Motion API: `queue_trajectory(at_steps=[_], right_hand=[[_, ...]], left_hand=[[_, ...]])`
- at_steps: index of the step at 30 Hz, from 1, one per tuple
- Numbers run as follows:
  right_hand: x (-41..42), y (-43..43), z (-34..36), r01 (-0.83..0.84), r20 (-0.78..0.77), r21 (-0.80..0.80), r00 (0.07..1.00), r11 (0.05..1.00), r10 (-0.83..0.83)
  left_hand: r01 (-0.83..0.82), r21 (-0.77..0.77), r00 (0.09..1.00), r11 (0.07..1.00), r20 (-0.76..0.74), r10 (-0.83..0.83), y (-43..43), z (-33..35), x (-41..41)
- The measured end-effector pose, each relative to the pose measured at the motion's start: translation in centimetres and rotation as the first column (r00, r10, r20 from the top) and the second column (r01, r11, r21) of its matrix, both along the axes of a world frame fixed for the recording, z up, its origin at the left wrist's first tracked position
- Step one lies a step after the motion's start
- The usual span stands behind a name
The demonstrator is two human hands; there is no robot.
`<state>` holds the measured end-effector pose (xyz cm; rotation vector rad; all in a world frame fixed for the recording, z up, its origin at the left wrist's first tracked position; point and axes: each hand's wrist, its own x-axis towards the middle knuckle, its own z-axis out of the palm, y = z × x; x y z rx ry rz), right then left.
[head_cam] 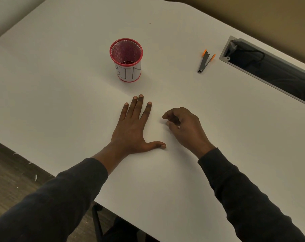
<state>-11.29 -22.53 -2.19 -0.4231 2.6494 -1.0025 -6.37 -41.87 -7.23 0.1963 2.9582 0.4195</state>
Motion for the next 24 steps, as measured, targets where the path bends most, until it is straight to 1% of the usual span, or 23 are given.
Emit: queue_trajectory(at_steps=[2,4,7,8,10,12,14,16,17,18,21,24], right_hand=[[0.0,0.3,-0.1,0.031,0.066,-0.042,0.997,0.999,-0.028],[0.0,0.6,0.1,0.103,0.128,-0.129,0.988,0.986,-0.086],[0.1,1.0,0.2,0.270,0.281,-0.294,0.941,0.917,-0.187],[0.1,1.1,0.2,0.311,0.310,-0.324,0.927,0.893,-0.210],[0.1,1.3,0.0,0.336,0.304,-0.331,0.922,0.882,-0.238],[0.1,1.5,-0.1,0.303,0.241,-0.280,0.941,0.911,-0.238],[0.4,1.5,-0.3,0.200,0.055,-0.145,0.980,0.969,-0.194],[1.0,1.8,-0.9,0.115,-0.159,-0.007,0.981,0.993,-0.114],[1.5,2.0,-1.2,0.083,-0.223,0.047,0.972,0.995,-0.071],[2.0,2.3,-1.5,0.056,-0.255,0.102,0.966,0.993,-0.028],[3.6,2.9,-2.1,0.009,-0.287,0.251,0.956,0.968,0.066],[4.0,2.6,-2.3,-0.014,-0.317,0.320,0.941,0.947,0.121]], left_hand=[[0.000,0.003,1.000,1.000,-0.005,0.000,0.0,0.0,0.0],[0.001,0.011,1.000,1.000,-0.009,-0.001,0.0,-0.1,0.0],[0.001,0.019,1.000,1.000,-0.003,-0.001,0.0,0.0,0.0],[0.000,0.016,1.000,1.000,0.000,0.000,0.0,0.0,0.0],[0.001,0.011,1.000,1.000,0.006,-0.001,-0.1,0.0,0.0],[0.002,0.006,1.000,1.000,0.011,-0.002,0.0,0.0,0.0],[0.003,0.007,1.000,1.000,0.008,-0.003,0.0,0.0,0.0],[0.004,0.009,1.000,1.000,0.007,-0.004,0.0,0.0,0.0],[0.005,0.007,1.000,1.000,0.010,-0.005,0.0,0.0,0.0],[0.004,0.005,1.000,1.000,0.010,-0.004,0.0,0.0,0.0],[0.001,0.004,1.000,1.000,0.007,-0.001,0.0,0.0,0.0],[-0.001,0.008,1.000,1.000,0.004,0.001,0.0,-0.1,0.0]])
